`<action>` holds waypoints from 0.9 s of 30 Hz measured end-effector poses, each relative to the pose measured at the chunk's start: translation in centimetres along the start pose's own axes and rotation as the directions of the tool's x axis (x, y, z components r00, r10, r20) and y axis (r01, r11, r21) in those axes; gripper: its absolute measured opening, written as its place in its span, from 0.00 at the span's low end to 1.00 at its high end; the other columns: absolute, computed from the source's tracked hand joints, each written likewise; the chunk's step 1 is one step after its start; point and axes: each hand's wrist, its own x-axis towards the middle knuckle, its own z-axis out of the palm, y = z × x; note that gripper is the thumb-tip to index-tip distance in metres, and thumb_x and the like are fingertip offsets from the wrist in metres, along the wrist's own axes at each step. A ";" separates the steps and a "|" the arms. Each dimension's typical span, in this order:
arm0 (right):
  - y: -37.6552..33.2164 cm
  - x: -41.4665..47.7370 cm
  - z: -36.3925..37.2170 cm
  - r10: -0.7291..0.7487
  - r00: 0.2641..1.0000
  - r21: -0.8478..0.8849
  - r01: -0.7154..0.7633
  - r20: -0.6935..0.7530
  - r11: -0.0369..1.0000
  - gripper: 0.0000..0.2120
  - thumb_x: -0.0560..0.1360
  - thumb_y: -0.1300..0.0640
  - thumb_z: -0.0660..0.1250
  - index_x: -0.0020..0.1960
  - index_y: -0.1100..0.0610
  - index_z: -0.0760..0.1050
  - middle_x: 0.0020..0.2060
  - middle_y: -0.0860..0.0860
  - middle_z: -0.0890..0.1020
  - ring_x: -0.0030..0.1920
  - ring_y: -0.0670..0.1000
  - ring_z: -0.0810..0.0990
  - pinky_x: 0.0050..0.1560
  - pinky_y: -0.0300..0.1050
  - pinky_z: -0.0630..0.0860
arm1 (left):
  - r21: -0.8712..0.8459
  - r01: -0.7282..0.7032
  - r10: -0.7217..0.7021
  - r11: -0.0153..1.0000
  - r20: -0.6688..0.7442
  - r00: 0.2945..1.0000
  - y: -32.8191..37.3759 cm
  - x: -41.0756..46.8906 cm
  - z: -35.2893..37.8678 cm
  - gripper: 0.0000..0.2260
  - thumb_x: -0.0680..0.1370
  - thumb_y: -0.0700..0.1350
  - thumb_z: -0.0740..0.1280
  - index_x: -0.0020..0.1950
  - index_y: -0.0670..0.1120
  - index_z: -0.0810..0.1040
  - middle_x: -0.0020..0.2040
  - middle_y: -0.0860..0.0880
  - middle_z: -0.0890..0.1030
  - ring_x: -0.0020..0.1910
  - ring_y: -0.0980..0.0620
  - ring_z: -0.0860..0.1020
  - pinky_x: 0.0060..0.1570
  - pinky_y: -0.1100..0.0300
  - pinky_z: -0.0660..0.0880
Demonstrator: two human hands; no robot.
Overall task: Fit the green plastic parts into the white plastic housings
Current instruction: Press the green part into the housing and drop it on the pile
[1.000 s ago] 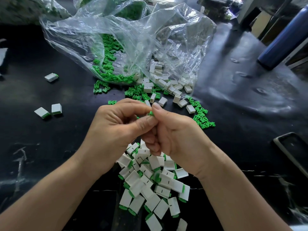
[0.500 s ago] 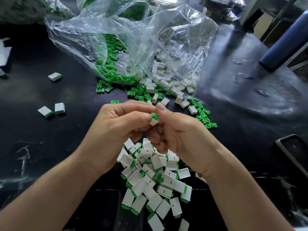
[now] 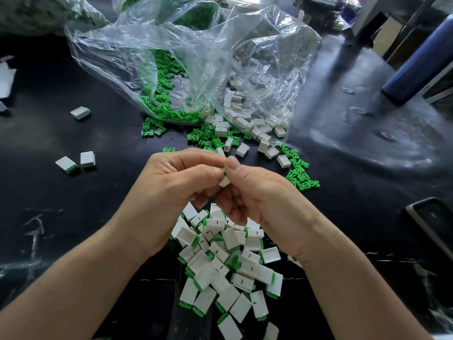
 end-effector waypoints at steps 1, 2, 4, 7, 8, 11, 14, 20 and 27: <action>0.0 -0.1 0.0 -0.003 1.000 0.011 0.003 -0.003 1.000 0.19 0.72 0.45 0.54 0.39 0.59 0.73 0.33 0.55 0.73 0.28 0.46 0.67 0.27 0.36 0.64 | 0.006 -0.005 0.005 1.000 -0.017 1.000 -0.1 0.0 0.0 0.10 0.68 0.38 0.62 0.39 0.44 0.84 0.30 0.35 0.78 0.27 0.43 0.77 0.30 0.56 0.65; 0.0 -0.1 0.1 0.000 1.000 0.023 0.000 -0.008 1.000 0.18 0.73 0.45 0.55 0.38 0.58 0.73 0.32 0.54 0.73 0.28 0.45 0.67 0.27 0.36 0.64 | 0.013 -0.007 0.008 1.000 -0.034 0.999 -0.2 0.0 0.0 0.10 0.67 0.38 0.62 0.38 0.44 0.84 0.31 0.35 0.78 0.27 0.43 0.77 0.30 0.57 0.66; 0.0 -0.1 0.1 0.012 1.000 0.040 -0.011 -0.022 0.999 0.16 0.74 0.46 0.57 0.38 0.58 0.72 0.31 0.51 0.73 0.28 0.44 0.66 0.27 0.35 0.63 | 0.017 0.002 -0.002 1.000 -0.047 0.999 -0.3 0.0 0.0 0.09 0.67 0.37 0.63 0.39 0.42 0.83 0.32 0.32 0.78 0.29 0.36 0.76 0.32 0.55 0.66; 0.1 0.0 0.2 0.037 0.999 0.042 -0.035 -0.033 0.998 0.15 0.73 0.46 0.57 0.39 0.58 0.70 0.33 0.53 0.69 0.27 0.43 0.63 0.27 0.35 0.61 | 0.012 0.017 -0.016 1.000 -0.081 0.997 -0.5 0.0 0.0 0.09 0.66 0.38 0.64 0.38 0.43 0.84 0.35 0.34 0.79 0.31 0.38 0.77 0.31 0.57 0.68; 0.2 0.0 0.2 0.042 0.998 0.037 -0.040 -0.039 0.998 0.15 0.75 0.47 0.58 0.39 0.58 0.70 0.33 0.54 0.67 0.27 0.43 0.62 0.27 0.34 0.60 | 0.009 0.018 -0.017 1.000 -0.100 0.995 -0.6 0.0 0.0 0.09 0.65 0.39 0.64 0.37 0.45 0.84 0.36 0.38 0.81 0.31 0.44 0.76 0.30 0.59 0.69; 0.3 0.1 0.4 0.039 0.997 0.042 -0.036 -0.071 0.998 0.17 0.80 0.50 0.53 0.37 0.56 0.69 0.31 0.52 0.66 0.27 0.43 0.60 0.27 0.34 0.59 | -0.011 0.026 -0.027 1.000 -0.126 0.992 -0.7 -0.1 0.2 0.09 0.64 0.39 0.65 0.35 0.48 0.85 0.37 0.46 0.82 0.32 0.51 0.73 0.28 0.64 0.69; 0.3 0.1 0.6 0.026 0.997 0.050 -0.023 -0.079 0.998 0.17 0.80 0.51 0.52 0.36 0.55 0.69 0.29 0.49 0.68 0.25 0.42 0.61 0.26 0.33 0.59 | -0.011 0.032 -0.033 0.999 -0.133 0.991 -0.8 -0.1 0.3 0.09 0.64 0.39 0.65 0.35 0.47 0.85 0.38 0.46 0.82 0.33 0.50 0.73 0.29 0.63 0.69; 0.3 0.0 0.8 0.014 0.995 0.020 -0.012 -0.101 1.000 0.17 0.81 0.52 0.52 0.35 0.55 0.68 0.22 0.41 0.71 0.23 0.40 0.63 0.26 0.30 0.61 | -0.027 0.047 -0.050 0.999 -0.130 0.990 -0.9 -0.3 0.3 0.09 0.58 0.44 0.69 0.36 0.46 0.84 0.38 0.45 0.82 0.33 0.49 0.72 0.30 0.61 0.69; 0.2 -0.1 0.9 0.015 0.995 0.030 -0.012 -0.102 0.999 0.17 0.81 0.54 0.52 0.35 0.56 0.68 0.21 0.40 0.71 0.23 0.39 0.65 0.26 0.28 0.62 | -0.047 0.063 -0.071 0.997 -0.191 0.979 -1.0 -0.2 0.7 0.09 0.63 0.38 0.63 0.34 0.44 0.83 0.37 0.47 0.82 0.32 0.50 0.73 0.29 0.62 0.69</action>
